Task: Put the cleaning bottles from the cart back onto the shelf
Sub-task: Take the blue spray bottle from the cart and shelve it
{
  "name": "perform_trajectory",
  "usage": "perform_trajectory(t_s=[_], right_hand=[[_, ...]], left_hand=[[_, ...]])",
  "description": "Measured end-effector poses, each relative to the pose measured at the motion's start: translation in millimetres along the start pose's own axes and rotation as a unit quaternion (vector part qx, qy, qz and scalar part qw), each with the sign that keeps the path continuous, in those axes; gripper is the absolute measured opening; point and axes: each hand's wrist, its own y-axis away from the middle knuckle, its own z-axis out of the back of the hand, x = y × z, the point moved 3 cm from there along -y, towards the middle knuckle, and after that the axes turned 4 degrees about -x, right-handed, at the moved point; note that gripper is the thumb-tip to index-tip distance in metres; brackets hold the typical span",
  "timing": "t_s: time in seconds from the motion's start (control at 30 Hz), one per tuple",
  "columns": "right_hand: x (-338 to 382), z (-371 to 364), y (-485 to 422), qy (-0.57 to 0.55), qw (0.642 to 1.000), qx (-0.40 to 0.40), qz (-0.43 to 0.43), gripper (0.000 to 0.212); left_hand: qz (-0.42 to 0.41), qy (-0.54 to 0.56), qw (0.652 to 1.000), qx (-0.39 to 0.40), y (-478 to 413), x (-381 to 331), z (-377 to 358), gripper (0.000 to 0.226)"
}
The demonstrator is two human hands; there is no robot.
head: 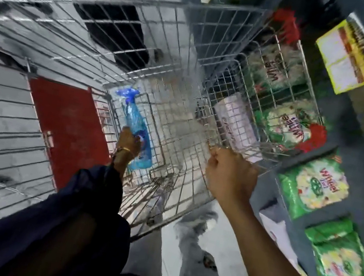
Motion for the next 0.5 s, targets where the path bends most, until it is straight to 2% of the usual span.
perform_trajectory(t_s=[0.07,0.17,0.33,0.5], right_hand=[[0,0,-1,-0.001,1.0,-0.007,0.0,0.017],[0,1,1,0.002,1.0,-0.005,0.0,0.014],[1,0,0,-0.001,1.0,-0.018,0.003,0.013],[1,1,0,-0.063,0.998,-0.025,0.001,0.016]], left_hand=[[0.065,0.039,0.996,0.04,2,10,2,0.039],[0.069,0.027,0.997,0.039,-20,-13,0,0.036],[0.13,0.077,0.986,0.068,-21,-24,-7,0.063],[0.064,0.136,0.984,0.096,12,-58,-2,0.056]])
